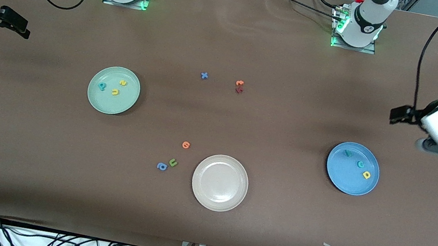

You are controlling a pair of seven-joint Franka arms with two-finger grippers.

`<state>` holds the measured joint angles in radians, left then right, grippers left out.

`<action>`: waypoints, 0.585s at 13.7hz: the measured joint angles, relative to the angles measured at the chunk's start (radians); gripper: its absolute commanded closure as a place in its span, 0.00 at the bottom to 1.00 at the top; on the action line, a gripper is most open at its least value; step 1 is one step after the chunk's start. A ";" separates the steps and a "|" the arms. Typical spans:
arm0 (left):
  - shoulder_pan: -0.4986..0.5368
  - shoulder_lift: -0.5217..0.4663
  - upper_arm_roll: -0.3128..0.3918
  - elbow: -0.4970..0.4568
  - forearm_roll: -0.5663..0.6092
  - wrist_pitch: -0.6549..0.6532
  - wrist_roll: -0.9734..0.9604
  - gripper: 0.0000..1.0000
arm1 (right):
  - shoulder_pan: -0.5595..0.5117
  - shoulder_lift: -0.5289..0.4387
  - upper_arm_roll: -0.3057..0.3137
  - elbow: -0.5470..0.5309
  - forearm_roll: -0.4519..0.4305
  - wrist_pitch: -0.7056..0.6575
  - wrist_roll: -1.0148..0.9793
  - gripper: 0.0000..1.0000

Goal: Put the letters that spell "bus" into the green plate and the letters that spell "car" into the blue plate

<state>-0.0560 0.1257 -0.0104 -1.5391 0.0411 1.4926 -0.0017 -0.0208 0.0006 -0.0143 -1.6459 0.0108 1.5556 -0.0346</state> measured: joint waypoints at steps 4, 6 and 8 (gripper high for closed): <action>0.002 -0.108 0.003 0.004 0.000 -0.028 0.008 0.00 | 0.000 0.000 0.000 0.000 0.000 0.000 0.001 0.00; 0.008 -0.127 0.006 -0.009 -0.004 -0.024 0.010 0.00 | 0.000 0.000 0.001 0.000 0.000 0.000 0.001 0.00; 0.025 -0.132 0.007 -0.019 -0.014 -0.019 0.013 0.00 | 0.000 0.000 0.002 0.000 0.000 0.000 0.001 0.00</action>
<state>-0.0315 -0.0067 -0.0034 -1.5577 0.0273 1.4740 0.0111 -0.0207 0.0009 -0.0125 -1.6456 0.0108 1.5558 -0.0339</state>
